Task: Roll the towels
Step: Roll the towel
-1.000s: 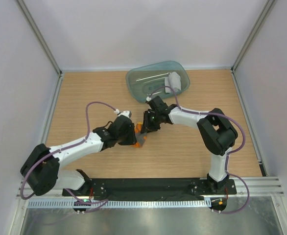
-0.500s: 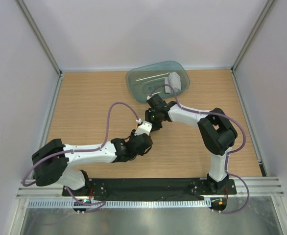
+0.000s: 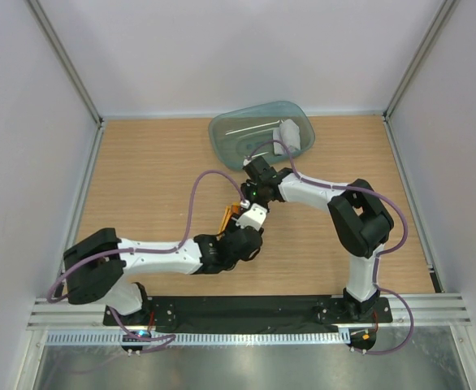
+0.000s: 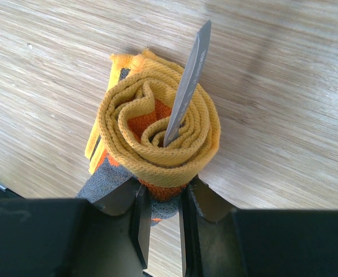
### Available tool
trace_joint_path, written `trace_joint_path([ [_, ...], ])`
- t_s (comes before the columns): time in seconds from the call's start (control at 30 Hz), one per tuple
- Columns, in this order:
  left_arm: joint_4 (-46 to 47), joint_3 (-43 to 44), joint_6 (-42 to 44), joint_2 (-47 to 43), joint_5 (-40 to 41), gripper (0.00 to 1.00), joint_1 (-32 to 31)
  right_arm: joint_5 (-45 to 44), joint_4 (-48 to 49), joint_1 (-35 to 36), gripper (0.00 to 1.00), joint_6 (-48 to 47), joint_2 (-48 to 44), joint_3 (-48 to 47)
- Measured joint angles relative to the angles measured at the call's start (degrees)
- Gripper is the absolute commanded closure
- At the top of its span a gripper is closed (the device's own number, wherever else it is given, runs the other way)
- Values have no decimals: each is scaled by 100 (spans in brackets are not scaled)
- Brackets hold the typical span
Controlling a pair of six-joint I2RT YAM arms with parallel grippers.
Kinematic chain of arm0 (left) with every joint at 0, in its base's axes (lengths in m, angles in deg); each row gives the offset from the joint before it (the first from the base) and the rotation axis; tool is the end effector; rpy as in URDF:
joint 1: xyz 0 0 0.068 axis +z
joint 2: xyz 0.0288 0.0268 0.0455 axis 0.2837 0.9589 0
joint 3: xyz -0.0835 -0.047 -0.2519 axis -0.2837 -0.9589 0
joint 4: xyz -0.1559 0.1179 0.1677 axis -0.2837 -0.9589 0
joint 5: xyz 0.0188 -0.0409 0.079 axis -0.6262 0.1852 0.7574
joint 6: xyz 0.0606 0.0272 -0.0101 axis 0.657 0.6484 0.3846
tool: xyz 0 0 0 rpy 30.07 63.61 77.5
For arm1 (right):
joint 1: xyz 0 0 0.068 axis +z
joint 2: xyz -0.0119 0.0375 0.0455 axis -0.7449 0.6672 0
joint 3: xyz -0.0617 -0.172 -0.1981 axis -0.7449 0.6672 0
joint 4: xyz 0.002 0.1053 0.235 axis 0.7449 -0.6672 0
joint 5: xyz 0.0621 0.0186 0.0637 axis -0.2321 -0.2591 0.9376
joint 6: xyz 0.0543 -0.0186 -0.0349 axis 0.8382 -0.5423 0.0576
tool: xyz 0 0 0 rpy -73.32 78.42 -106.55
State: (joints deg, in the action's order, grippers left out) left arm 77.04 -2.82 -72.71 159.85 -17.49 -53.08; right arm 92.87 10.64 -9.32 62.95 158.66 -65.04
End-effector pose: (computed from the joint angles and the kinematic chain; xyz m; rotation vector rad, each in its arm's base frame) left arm 0.1358 -0.2732 0.1847 0.5660 2.1043 -0.1662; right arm 0.2991 0.2555 0.1530 -0.2473 2.7944 0.6431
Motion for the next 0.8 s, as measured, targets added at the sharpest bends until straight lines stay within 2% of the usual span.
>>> trace_joint_path([
  [0.23, 190, 98, 24, 831, 33, 48, 256, 20, 9, 0, 83, -20, -7, 13],
  [0.43, 352, 50, -313, 872, 46, 48, 385, 11, 24, 0, 82, -22, -52, 61],
  [0.53, 520, -70, -485, 850, 55, 49, 402, 13, 39, 0, 66, -22, -57, 79],
  [0.57, 579, -122, -553, 824, 55, 50, 413, 15, 48, 0, 58, -26, -57, 83],
  [0.6, 634, -173, -605, 789, 42, 50, 435, 13, 44, -2, 44, -37, -57, 85],
  [0.8, 752, -446, -905, 516, -129, 53, 651, 186, 374, -199, 21, 4, -238, 448],
])
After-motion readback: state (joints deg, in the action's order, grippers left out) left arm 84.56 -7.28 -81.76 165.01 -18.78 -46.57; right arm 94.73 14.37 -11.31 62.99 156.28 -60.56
